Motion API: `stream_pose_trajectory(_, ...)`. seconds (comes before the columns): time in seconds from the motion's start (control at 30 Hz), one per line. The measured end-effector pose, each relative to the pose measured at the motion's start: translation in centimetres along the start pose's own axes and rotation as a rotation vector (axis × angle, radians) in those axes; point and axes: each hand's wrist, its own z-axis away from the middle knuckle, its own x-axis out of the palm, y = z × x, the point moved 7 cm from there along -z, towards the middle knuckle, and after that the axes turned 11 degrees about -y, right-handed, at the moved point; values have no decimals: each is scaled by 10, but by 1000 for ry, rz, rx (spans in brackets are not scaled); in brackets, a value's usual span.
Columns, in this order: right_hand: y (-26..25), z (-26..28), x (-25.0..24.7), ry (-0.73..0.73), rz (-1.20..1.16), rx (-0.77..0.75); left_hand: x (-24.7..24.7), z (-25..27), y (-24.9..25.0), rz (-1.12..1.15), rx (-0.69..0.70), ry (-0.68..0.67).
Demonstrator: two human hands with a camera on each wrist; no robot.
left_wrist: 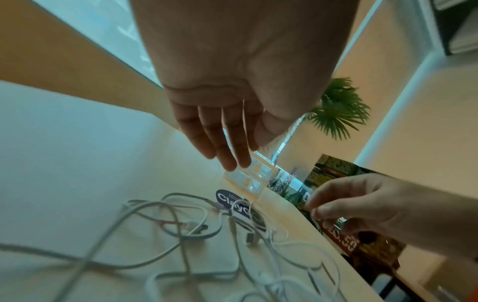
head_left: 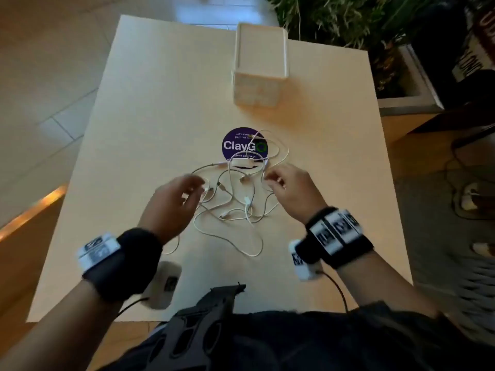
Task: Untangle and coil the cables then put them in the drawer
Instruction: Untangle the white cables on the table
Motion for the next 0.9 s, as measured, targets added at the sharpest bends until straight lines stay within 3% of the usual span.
stream_pose_trajectory(0.07,2,-34,10,-35,108,35,-4,-22,0,101,-52,56)
stream_pose_trajectory(0.2,20,-75,43,-232,417,130,-3,-42,-7,190,-129,15)
stream_pose_trajectory(0.33,32,-82,43,-212,532,98,-6,-39,-21,293,-190,30)
stream_pose_trajectory(0.5,19,-73,-16,33,437,86,-8,-44,-5,409,-131,-22)
stream_pose_trajectory(0.67,-27,-59,-65,187,369,-5,4,-65,44,578,-123,-226)
stream_pose_trajectory(0.8,-75,-34,-66,259,225,-131,13,-74,74,658,-104,-312)
stream_pose_trajectory(0.9,-94,-13,-46,297,142,-212,18,-66,80,760,-87,-264)
